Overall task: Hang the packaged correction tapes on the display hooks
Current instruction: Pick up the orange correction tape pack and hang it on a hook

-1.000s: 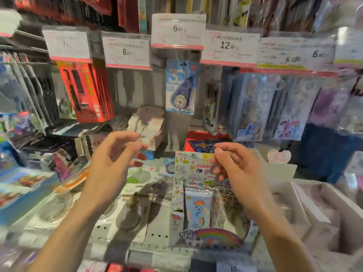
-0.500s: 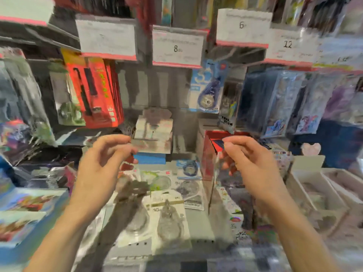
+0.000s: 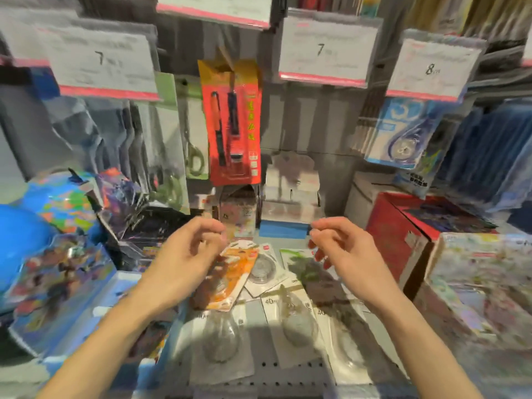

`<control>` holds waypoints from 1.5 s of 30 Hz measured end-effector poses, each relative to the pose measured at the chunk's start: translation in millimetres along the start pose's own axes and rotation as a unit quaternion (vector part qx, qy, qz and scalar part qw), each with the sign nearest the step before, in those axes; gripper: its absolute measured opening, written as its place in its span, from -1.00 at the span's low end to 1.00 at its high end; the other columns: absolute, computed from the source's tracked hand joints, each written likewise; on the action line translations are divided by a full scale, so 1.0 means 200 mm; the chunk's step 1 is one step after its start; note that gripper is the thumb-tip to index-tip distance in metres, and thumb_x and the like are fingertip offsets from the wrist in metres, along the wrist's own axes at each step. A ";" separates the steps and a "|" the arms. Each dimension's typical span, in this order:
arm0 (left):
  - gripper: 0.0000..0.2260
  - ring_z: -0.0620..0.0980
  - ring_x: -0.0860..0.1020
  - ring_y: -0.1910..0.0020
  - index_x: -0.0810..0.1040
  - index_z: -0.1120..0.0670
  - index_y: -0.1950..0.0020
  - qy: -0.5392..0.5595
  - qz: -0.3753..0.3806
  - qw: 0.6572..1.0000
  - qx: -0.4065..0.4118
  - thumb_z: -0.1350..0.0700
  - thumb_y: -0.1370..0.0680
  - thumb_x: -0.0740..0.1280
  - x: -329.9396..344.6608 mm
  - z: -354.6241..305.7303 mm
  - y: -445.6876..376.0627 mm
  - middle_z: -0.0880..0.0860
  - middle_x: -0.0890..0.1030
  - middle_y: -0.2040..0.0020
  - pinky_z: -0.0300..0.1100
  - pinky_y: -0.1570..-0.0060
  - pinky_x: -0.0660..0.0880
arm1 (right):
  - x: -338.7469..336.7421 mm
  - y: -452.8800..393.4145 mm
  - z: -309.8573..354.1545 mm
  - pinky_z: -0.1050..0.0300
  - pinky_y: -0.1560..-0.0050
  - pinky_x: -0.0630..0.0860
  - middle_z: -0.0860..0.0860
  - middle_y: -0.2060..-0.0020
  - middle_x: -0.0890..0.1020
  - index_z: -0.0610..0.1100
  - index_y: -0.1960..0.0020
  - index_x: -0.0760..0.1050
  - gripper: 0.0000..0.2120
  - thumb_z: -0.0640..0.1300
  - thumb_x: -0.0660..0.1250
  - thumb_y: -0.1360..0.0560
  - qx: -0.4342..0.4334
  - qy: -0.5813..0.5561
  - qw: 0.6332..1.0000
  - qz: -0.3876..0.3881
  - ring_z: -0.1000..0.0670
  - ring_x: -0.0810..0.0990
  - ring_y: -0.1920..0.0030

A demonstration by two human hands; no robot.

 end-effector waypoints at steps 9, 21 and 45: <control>-0.71 -0.05 0.56 -0.11 0.48 -0.03 -0.34 -0.328 0.186 0.926 -0.020 -0.04 -0.63 0.32 0.24 0.24 -0.07 -0.05 0.58 -0.15 -0.26 -0.10 0.41 | 0.31 -0.17 -0.46 0.08 0.09 0.57 0.14 0.32 0.66 0.14 0.10 0.60 -0.98 0.01 0.41 -0.49 0.049 0.170 0.976 0.127 0.15 0.57 0.31; -0.55 -0.13 0.49 -0.06 0.41 -0.13 -0.40 -0.343 0.186 0.921 -0.006 -0.04 -0.53 0.42 0.28 0.30 -0.10 -0.11 0.53 -0.18 -0.31 -0.04 0.35 | 0.43 -0.26 -0.54 0.19 0.18 0.46 -0.01 0.21 0.67 0.09 -0.01 0.62 -0.85 0.12 0.36 -0.52 0.099 0.154 0.967 0.179 0.10 0.58 0.21; -0.65 0.10 0.77 0.06 0.50 0.08 -0.24 0.093 0.134 0.968 -0.192 0.24 -0.52 0.51 0.43 0.24 -0.22 0.08 0.79 0.01 -0.02 0.14 0.69 | 0.17 -0.33 -0.48 0.10 0.18 0.63 -0.07 0.28 0.75 -0.23 -0.07 0.62 -0.88 -0.20 0.34 -0.64 0.160 -0.109 0.978 0.074 -0.01 0.68 0.27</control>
Point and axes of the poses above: each hand's wrist, its own y-axis away from the middle knuckle, its own x-axis out of the palm, z = x × y, the point moved 8 cm from there along -y, towards the middle knuckle
